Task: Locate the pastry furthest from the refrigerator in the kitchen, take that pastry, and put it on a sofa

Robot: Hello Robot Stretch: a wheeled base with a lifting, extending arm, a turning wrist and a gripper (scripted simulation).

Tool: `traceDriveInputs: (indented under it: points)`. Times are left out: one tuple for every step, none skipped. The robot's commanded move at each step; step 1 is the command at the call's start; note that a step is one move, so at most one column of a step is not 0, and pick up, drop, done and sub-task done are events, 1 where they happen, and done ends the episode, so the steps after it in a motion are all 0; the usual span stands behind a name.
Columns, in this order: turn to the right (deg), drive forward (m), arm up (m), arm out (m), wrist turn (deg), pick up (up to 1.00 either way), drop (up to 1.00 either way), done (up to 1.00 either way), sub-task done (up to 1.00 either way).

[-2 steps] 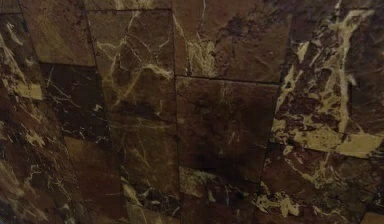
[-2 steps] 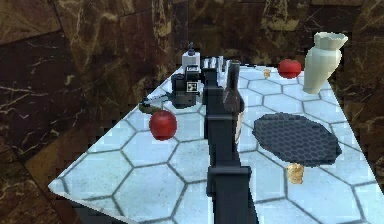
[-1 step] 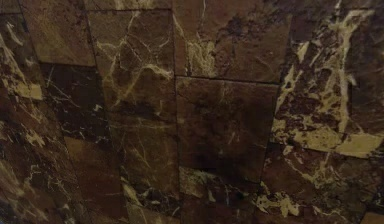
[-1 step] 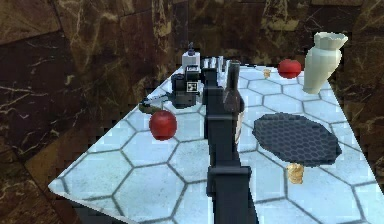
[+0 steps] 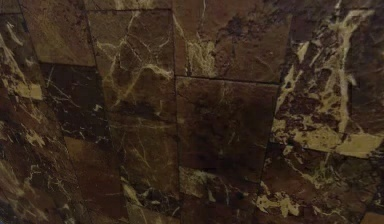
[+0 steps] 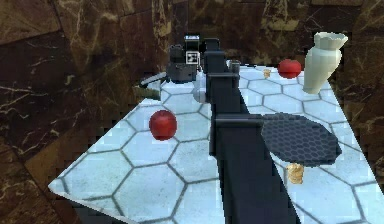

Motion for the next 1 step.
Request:
traceDriveInputs:
  points:
    - [0.0,0.0,0.0,0.0,-45.0,0.0,0.0,0.0,0.0]
